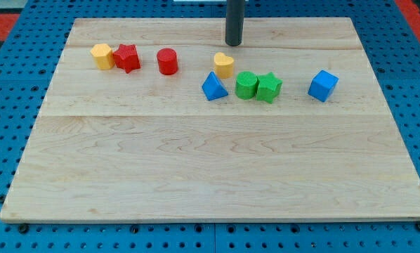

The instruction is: Place the yellow heart parallel to the red circle

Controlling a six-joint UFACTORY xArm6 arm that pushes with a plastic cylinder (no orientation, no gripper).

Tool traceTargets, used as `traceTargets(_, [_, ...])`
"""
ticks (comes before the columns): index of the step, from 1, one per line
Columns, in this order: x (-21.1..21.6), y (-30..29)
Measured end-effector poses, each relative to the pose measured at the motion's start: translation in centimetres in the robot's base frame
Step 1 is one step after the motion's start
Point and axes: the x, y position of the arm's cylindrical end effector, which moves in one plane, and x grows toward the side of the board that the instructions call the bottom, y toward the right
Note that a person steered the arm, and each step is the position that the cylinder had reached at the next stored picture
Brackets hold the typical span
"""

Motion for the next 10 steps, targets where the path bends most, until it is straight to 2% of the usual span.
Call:
traceTargets(4, [-0.6,0.0])
traceTargets(6, [-1.1,-5.2])
traceTargets(7, [4.0,-9.0])
traceTargets(8, [8.3,-7.8])
traceTargets(9, [9.8,-3.1])
traceTargets(10, [8.4,1.3])
